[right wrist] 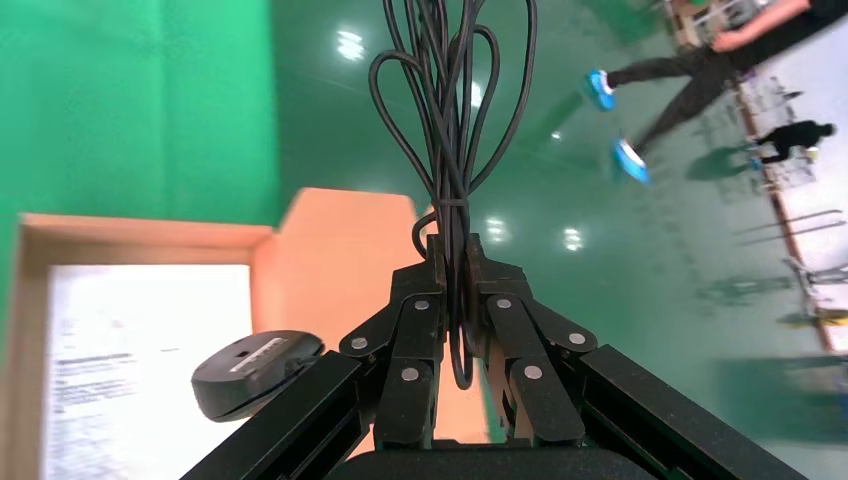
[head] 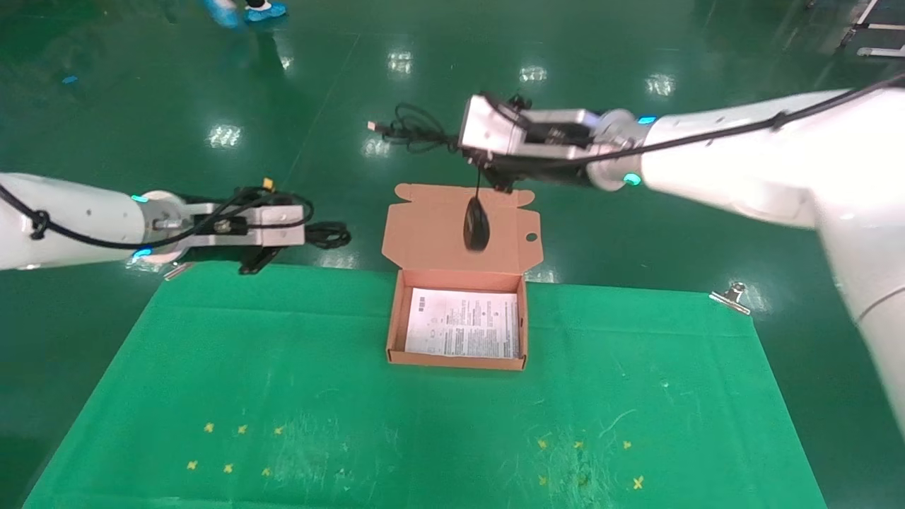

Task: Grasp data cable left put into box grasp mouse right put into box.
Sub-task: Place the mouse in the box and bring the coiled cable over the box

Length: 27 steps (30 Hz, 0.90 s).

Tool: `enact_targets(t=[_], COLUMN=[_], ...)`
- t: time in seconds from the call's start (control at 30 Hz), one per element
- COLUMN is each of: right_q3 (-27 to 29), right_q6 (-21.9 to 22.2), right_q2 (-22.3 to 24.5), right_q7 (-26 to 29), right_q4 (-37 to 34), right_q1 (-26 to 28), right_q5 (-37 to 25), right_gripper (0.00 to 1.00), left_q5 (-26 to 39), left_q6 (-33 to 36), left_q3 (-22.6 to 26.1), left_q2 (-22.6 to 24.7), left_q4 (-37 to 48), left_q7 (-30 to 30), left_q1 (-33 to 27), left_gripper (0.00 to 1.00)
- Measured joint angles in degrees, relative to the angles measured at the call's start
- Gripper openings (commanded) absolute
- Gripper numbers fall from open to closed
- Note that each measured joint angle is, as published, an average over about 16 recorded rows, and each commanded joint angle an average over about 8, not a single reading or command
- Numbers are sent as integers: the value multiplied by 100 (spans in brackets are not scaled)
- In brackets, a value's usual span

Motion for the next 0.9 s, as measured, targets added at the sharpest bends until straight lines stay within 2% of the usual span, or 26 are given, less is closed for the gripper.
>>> enact_targets(t=[0.37,0.6,0.83,0.9], right_q3=[-897,-1662,-2393,-2589], right_q6=[296,671,1038,1110], right_q2=[-118,-131,-126,-125], right_q7=[340,921,1649,1816], right_q4=[188,243,-21,-117], right_q1=[-426,-663,-801,-812], right_q5=[628,1156,1492,1527], right_gripper=[0,0,0,26], left_q5=[579,727,789,798], left_q6=[397,484,514,519], left_q3=[128,142,146,147], left_q2=[-250,-320,-348,-353], left_q4=[-612,-890,-1009,-1028], left_q7=[-818,-1075,-1181,-1195], left_q1=[110,171,201,205], left_gripper=[0,0,0,0])
